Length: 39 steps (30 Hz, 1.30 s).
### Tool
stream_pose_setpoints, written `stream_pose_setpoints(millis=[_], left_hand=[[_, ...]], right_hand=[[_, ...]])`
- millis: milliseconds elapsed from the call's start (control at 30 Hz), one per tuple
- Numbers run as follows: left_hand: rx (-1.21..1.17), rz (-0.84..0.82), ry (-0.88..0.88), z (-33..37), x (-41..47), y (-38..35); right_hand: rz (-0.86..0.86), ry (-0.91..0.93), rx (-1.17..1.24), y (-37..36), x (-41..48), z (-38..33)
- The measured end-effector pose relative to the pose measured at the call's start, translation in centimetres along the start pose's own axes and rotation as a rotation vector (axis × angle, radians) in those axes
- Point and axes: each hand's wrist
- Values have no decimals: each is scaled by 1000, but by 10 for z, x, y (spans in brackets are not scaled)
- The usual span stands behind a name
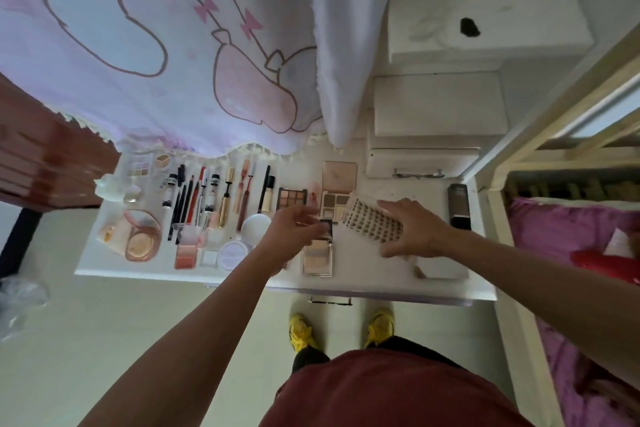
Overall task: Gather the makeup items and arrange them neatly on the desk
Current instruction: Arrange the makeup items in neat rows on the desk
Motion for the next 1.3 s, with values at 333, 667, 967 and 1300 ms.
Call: stream_pose_setpoints(millis=[333, 667, 967, 1300], left_hand=[[-384, -207, -147, 46, 3, -17], [-568, -240, -254, 65, -7, -22], [-619, -212, -306, 63, -12, -23], [-610, -194, -348, 63, -15, -28]], right_hand=[[-115, 218, 462, 67, -38, -20], [-192, 311, 524, 84, -51, -33], [-215, 340, 509, 77, -60, -38], [-120, 403, 551, 79, -63, -38]])
Point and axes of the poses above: each hand's wrist, its own x-axis towards the middle knuckle, its own y-axis out of the back of the hand, z = x × y, and after that the axes turned 9 degrees about -z, right-handed
